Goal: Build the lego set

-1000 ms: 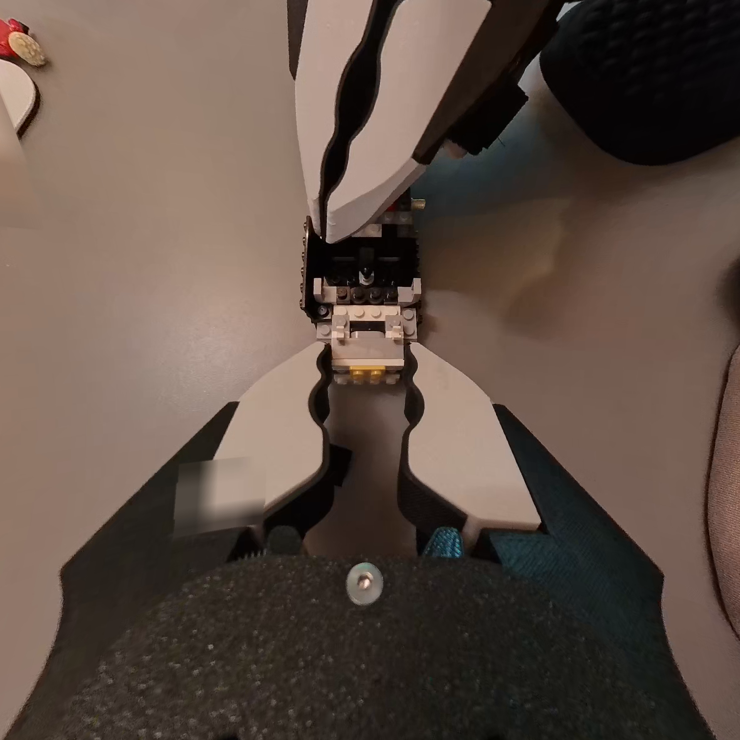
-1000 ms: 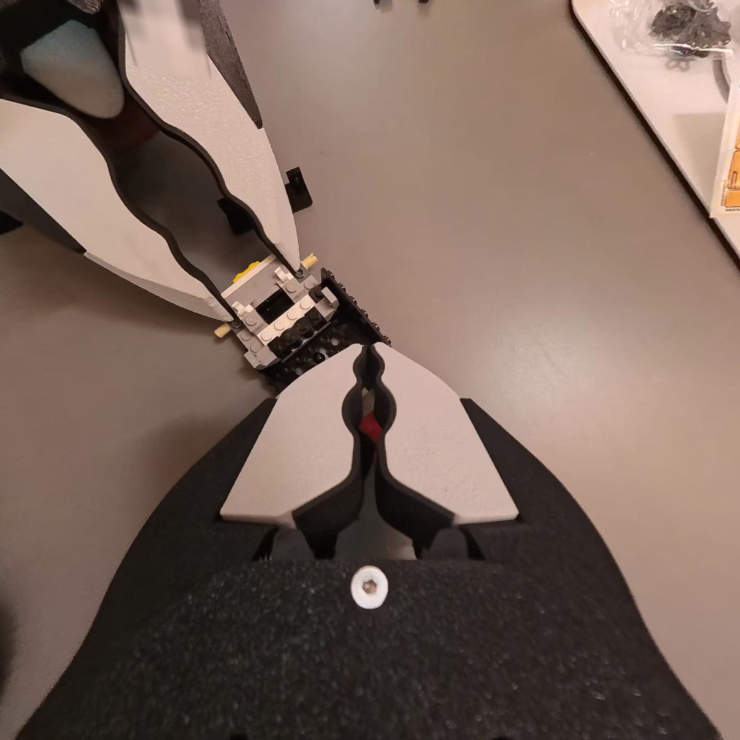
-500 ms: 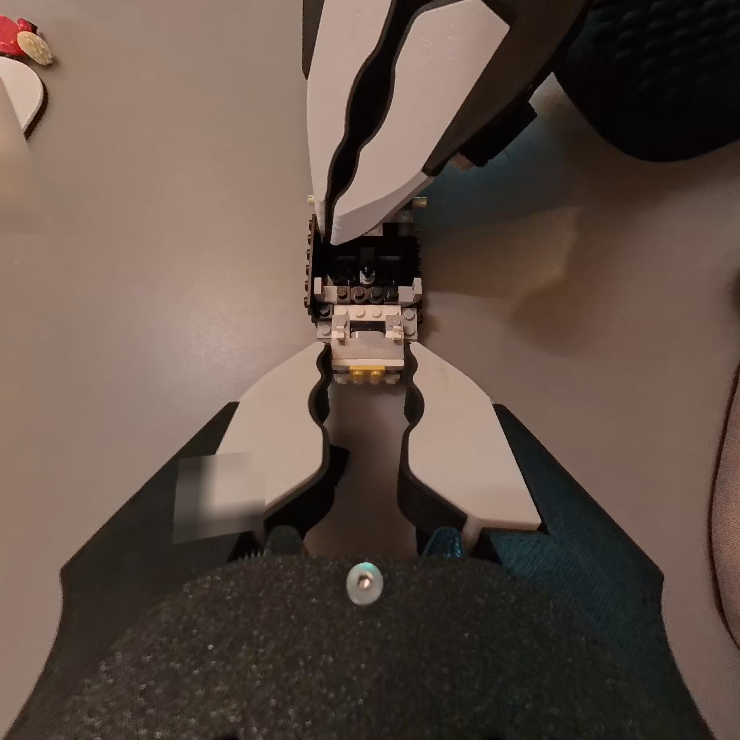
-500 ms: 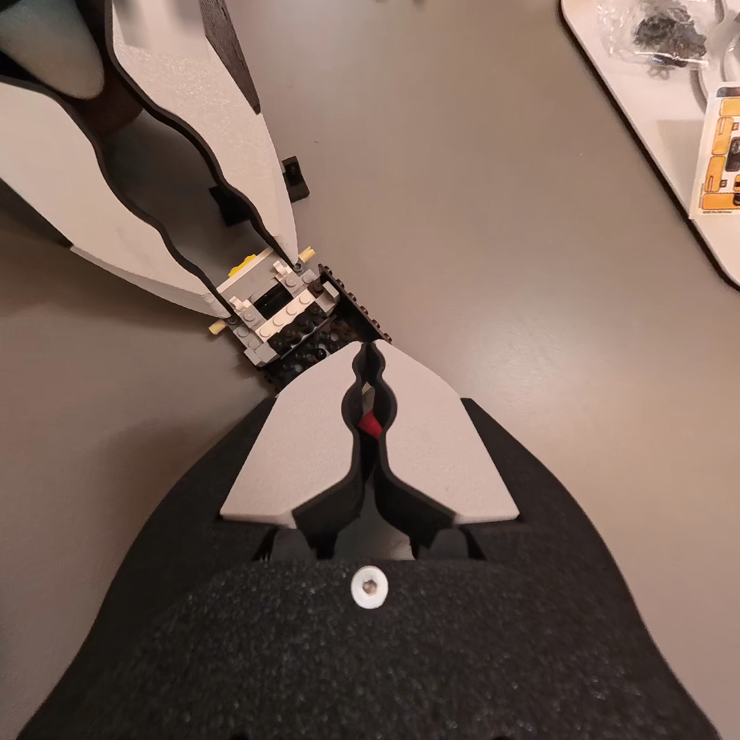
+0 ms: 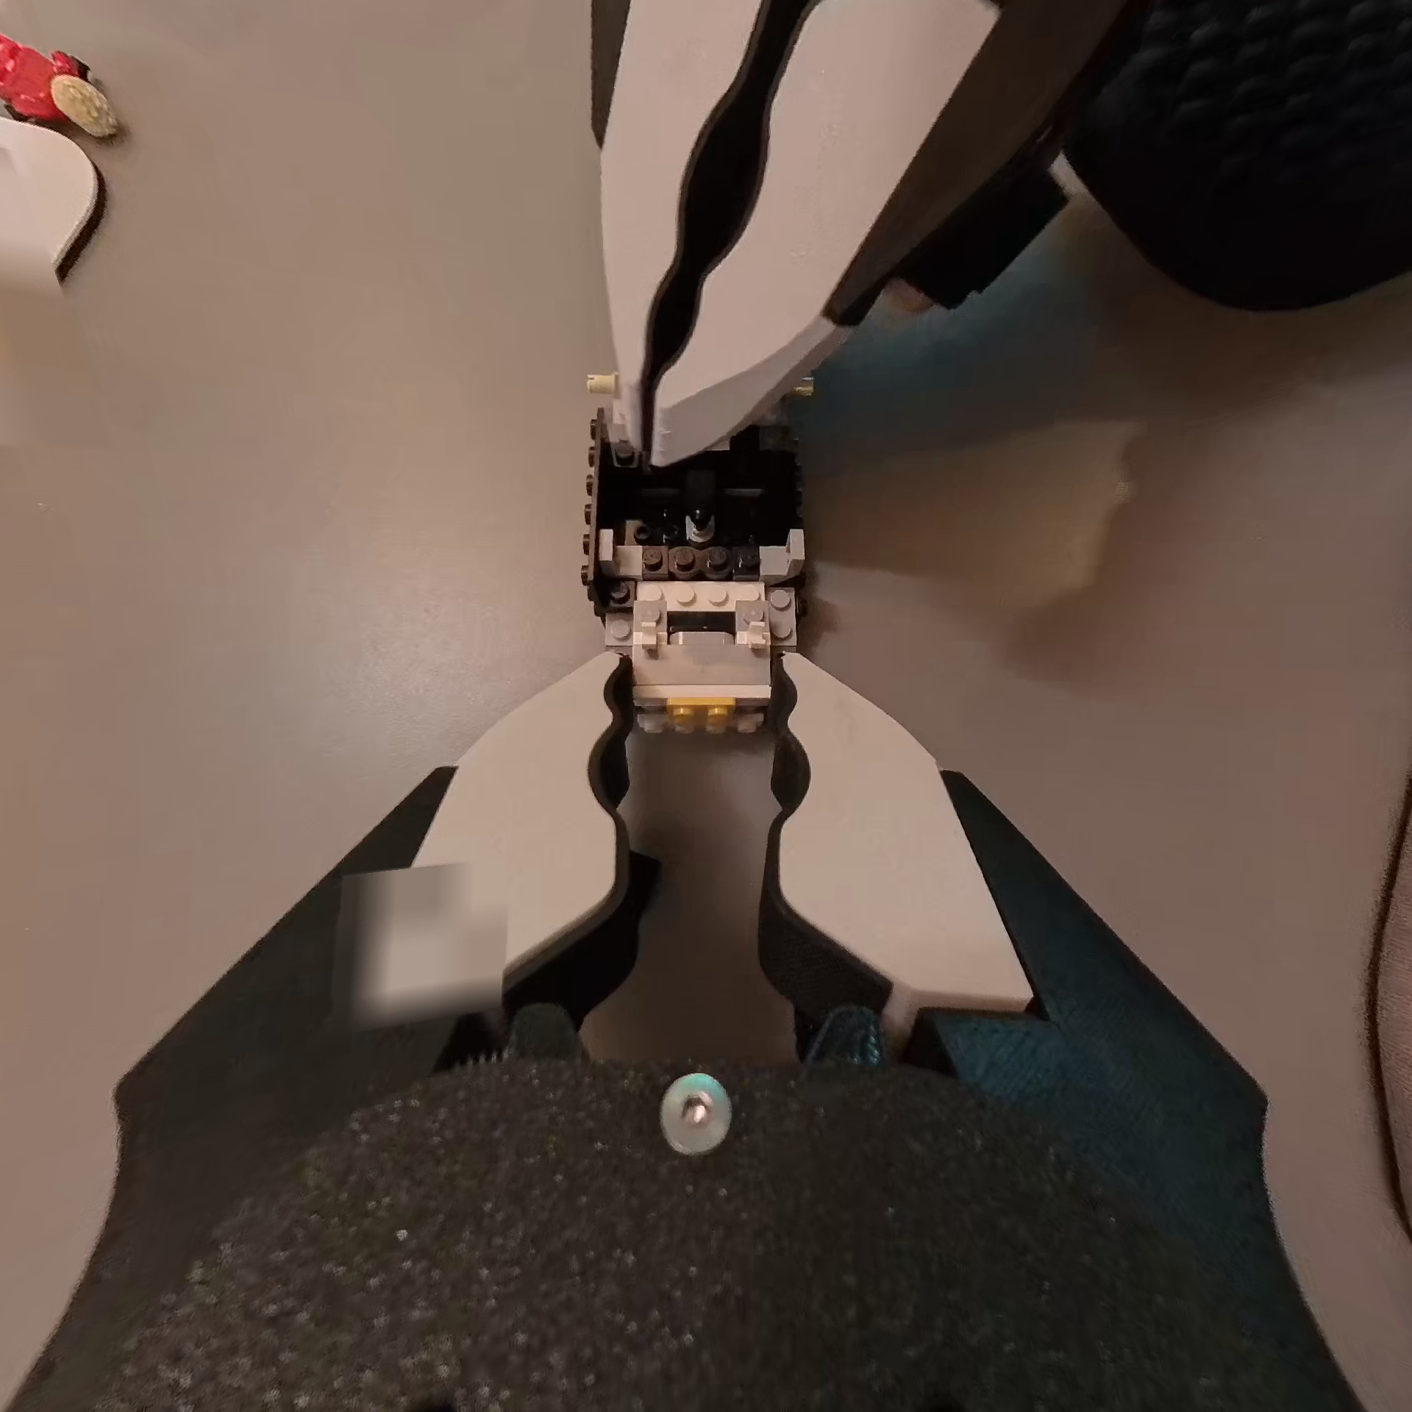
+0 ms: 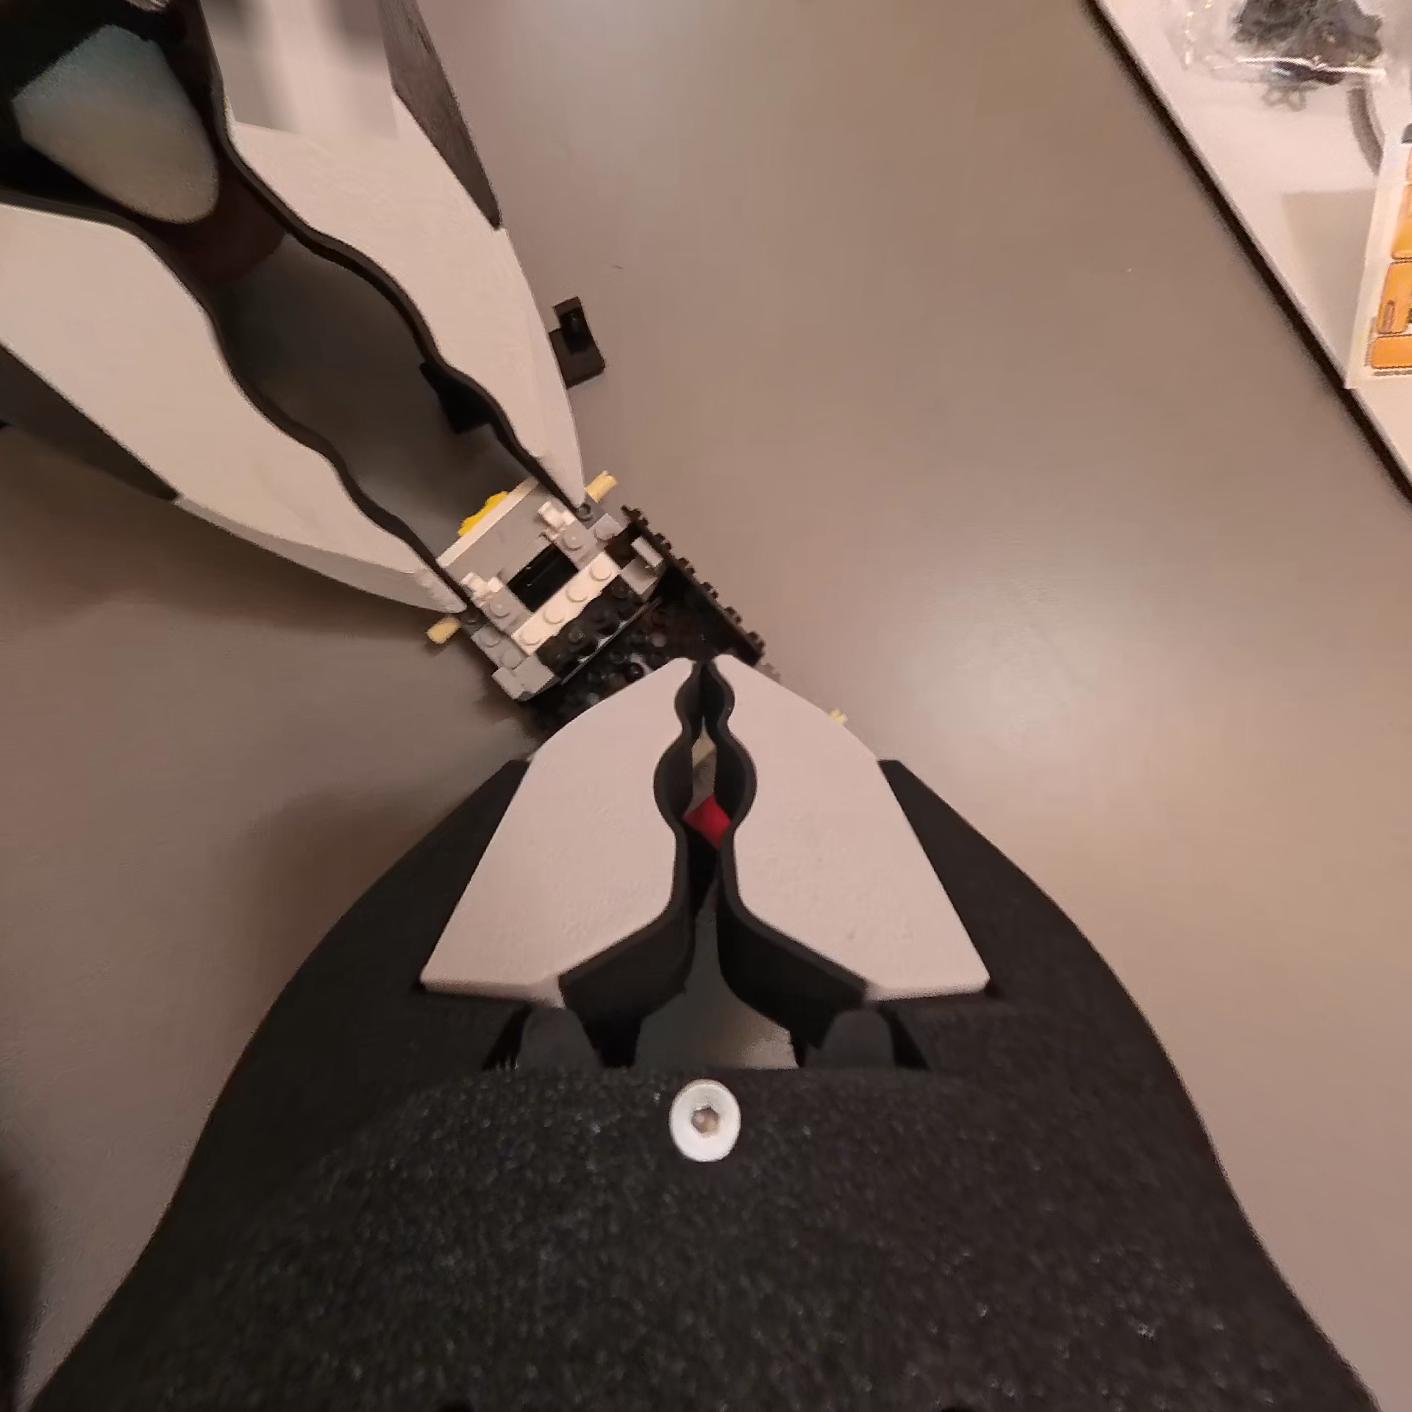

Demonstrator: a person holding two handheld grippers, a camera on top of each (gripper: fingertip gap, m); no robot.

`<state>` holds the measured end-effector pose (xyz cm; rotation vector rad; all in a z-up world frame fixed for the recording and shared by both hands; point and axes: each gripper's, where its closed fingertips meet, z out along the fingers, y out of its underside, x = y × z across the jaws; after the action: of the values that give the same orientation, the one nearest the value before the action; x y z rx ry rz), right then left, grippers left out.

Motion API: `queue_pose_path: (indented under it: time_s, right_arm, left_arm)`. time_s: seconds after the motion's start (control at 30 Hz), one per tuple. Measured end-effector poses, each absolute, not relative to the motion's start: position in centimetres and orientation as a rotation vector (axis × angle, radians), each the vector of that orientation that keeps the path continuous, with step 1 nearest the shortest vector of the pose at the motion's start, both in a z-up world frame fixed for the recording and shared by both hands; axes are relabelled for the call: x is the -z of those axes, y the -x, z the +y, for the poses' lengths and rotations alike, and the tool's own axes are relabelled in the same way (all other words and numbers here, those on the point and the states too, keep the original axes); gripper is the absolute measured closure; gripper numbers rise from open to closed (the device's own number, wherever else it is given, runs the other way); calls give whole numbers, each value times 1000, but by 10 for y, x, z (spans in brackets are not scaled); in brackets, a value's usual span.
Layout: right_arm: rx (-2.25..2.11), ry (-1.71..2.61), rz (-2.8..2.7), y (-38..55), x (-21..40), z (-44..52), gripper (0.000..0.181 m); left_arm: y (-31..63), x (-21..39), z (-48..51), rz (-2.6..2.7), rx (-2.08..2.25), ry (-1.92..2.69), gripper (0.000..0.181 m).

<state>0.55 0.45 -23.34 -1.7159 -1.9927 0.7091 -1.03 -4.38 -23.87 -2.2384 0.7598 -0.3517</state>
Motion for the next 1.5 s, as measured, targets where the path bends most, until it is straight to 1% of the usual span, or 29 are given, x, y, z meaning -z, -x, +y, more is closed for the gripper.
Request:
queue_pose_path:
  time_s: [0.13, 0.23, 0.3, 0.4, 0.5, 0.67, 1.0, 1.07, 1.2, 1.27, 1.33, 1.37, 1.43, 1.5]
  right_arm:
    - [-788, 1671, -2002, -2, 214, -14, 181]
    - [-751, 1675, -1995, 5, 218, -22, 181]
    - [-771, 1701, -1970, 8, 221, -24, 181]
    - [-789, 1734, -1960, 6, 225, -27, 181]
    - [-782, 1747, -1944, 9, 226, -27, 181]
    - [-760, 1784, -1947, 11, 230, -24, 181]
    - [-746, 1786, -1979, 11, 224, -29, 181]
    - [-717, 1701, -2044, 10, 219, -28, 181]
    - [-588, 1284, -2227, 17, 198, -14, 181]
    - [-583, 1161, -2383, 18, 203, -17, 163]
    - [-585, 1095, -2564, 13, 214, -24, 152]
    - [-548, 1056, -2622, 13, 219, -23, 149]
    - [-519, 991, -2696, 15, 223, -20, 153]
    - [-526, 995, -2757, 16, 224, -19, 162]
  left_arm:
    - [7, 238, -43, 707, 368, 2243, 147]
    - [1, 236, -43, 614, 422, 2250, 147]
    - [-6, 232, -47, 580, 501, 2234, 137]
    - [-4, 225, -48, 560, 540, 2200, 138]
    - [-2, 233, -48, 601, 531, 2212, 133]
    - [-4, 235, -48, 624, 510, 2197, 145]
    - [-5, 234, -48, 595, 552, 2192, 147]
    - [-6, 234, -49, 598, 557, 2192, 147]
    - [-6, 234, -49, 607, 556, 2190, 147]
    - [-6, 234, -49, 611, 553, 2189, 147]
    - [-6, 234, -49, 614, 549, 2187, 147]
    - [-6, 234, -49, 617, 546, 2185, 147]
    - [-6, 234, -49, 621, 546, 2180, 148]
    - [-6, 234, -49, 619, 554, 2177, 147]
